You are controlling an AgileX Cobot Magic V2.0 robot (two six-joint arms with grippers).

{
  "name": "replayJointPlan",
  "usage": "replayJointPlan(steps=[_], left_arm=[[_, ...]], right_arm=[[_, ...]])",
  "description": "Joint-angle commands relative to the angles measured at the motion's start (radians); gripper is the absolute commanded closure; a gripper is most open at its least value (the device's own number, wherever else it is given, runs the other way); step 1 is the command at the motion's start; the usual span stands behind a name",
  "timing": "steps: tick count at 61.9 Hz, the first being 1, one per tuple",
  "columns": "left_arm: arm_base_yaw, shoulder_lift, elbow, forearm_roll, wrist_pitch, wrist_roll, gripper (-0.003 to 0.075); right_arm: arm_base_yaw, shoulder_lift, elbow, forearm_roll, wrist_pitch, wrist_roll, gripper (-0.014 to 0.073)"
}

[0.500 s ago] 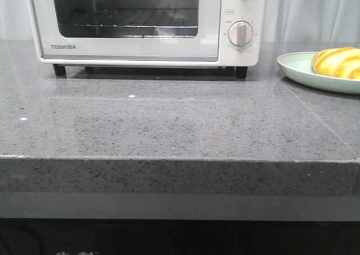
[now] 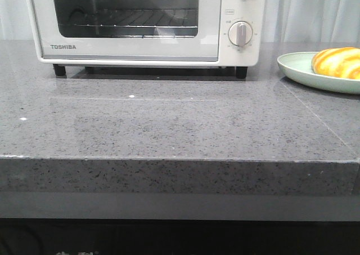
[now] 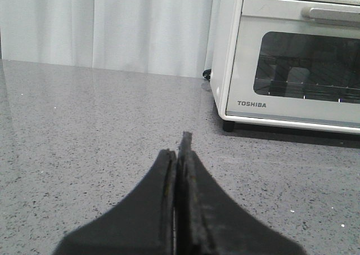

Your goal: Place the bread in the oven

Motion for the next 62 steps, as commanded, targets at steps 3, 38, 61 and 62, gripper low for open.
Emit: replayJointPlan(steps=[3,38,61,62], left_arm=[[0.002,-0.028,0.03,0.001,-0.089,-0.004,0.0738],[0.002,-0.028,-0.063,-0.004,-0.195,-0.004,0.0738],[0.002,0.115,-0.465,-0.004,0.109,-0.004,0.0738],[0.002,0.125,-0.482,-0.004,0.125,-0.004,0.0738]], right_arm=[[-0.005,-0.023,-0.002,0.0,-0.092,-0.005,0.0661],[-0.005,-0.023,-0.09,0.0,-0.116,-0.005,0.0661],[-0.005,0.1,-0.453,0.0,0.139,-0.005,0.0661],[-0.005,0.116,-0.474,0.0,0.155,-0.005,0.0661]])
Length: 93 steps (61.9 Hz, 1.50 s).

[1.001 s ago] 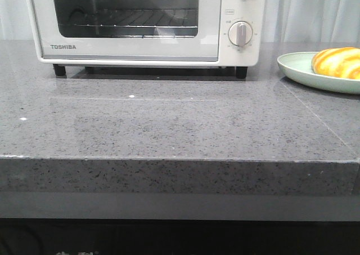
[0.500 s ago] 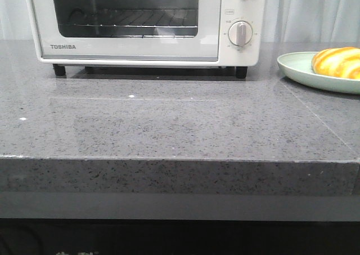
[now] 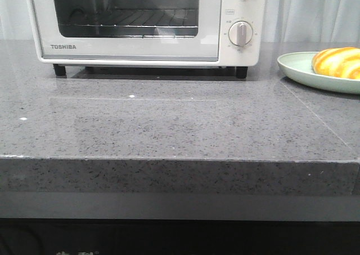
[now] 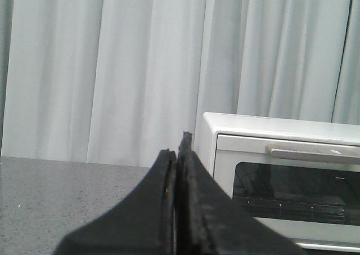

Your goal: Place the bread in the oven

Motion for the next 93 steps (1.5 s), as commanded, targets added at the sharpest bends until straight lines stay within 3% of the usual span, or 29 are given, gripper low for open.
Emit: replayJointPlan(steps=[1,11,22,41,67,71,83,88,93], left_arm=[[0.002,0.078,-0.139,-0.004,0.045,-0.004,0.0738],[0.002,0.205,-0.313,-0.004,0.231,-0.003,0.0738],[0.002,0.337,-0.412,-0.004,0.349,-0.003,0.0738],[0.002,0.502,-0.409,-0.004,0.448,-0.003,0.0738],[0.002,0.649,-0.408,-0.004,0.439,-0.003,0.0738],[0.002,0.658,-0.408,-0.004,0.439,0.0,0.0738],[0.002,0.667,-0.408,-0.004,0.431,0.0,0.0738],[0.0,0.667,-0.408,-0.024,0.403,0.016,0.0738],[-0.015,0.667,-0.413,-0.088,0.373,0.074,0.0738]], right_arm=[[-0.005,0.08,-0.116,0.0,0.008,-0.007,0.0661],[-0.005,0.211,-0.265,0.0,0.135,-0.007,0.0661],[-0.005,0.355,-0.38,0.0,0.281,-0.007,0.0661],[-0.005,0.541,-0.394,0.0,0.33,-0.007,0.0661],[-0.005,0.648,-0.394,-0.002,0.344,-0.008,0.0652],[-0.005,0.648,-0.394,-0.01,0.349,-0.008,0.0594],[-0.005,0.648,-0.394,-0.021,0.348,-0.008,0.0146],[-0.005,0.648,-0.394,-0.021,0.352,-0.008,0.0062],[-0.005,0.648,-0.394,-0.021,0.352,-0.008,0.0053]])
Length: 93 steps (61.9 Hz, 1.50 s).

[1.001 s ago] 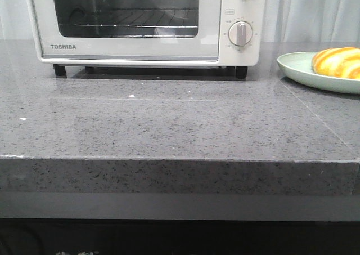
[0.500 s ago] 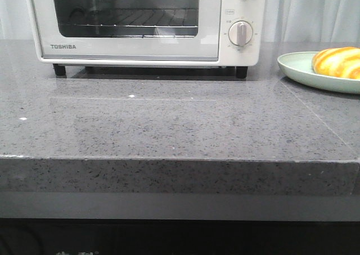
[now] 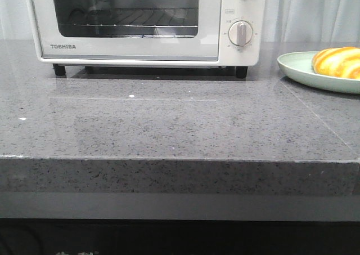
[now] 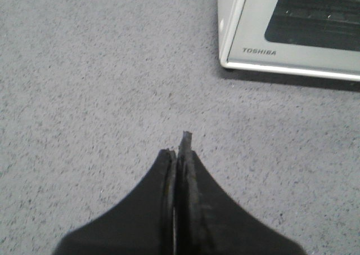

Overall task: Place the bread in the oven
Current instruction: 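Hook the oven door with the left gripper and pull it down open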

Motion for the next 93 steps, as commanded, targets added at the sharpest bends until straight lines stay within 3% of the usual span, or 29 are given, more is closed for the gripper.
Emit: replayJointPlan(steps=[1,6,22,37,60,86,93], left_arm=[[-0.02,0.002,-0.037,-0.071,-0.114,0.066,0.0738],[-0.062,0.027,-0.051,-0.132,-0.149,0.11,0.0738],[-0.291,0.187,-0.191,-0.134,-0.221,0.112,0.0738],[-0.449,0.395,-0.364,-0.063,-0.262,0.103,0.0738],[-0.47,0.654,-0.622,-0.06,-0.292,0.103,0.0738],[-0.47,0.771,-0.634,-0.06,-0.56,0.103,0.0738],[-0.47,0.796,-0.634,-0.06,-0.571,0.103,0.0738]], right_arm=[[-0.005,0.004,-0.033,-0.008,-0.06,-0.007,0.0054],[-0.005,0.004,-0.033,-0.007,-0.06,-0.007,0.0054],[-0.005,0.004,-0.033,-0.006,-0.056,-0.007,0.0054],[-0.005,0.004,-0.033,-0.006,-0.052,-0.007,0.0054],[-0.005,0.004,-0.033,-0.006,-0.052,-0.007,0.0054],[-0.005,0.004,-0.033,-0.006,-0.052,-0.007,0.0054],[-0.005,0.004,-0.033,-0.006,-0.052,-0.007,0.0054]])
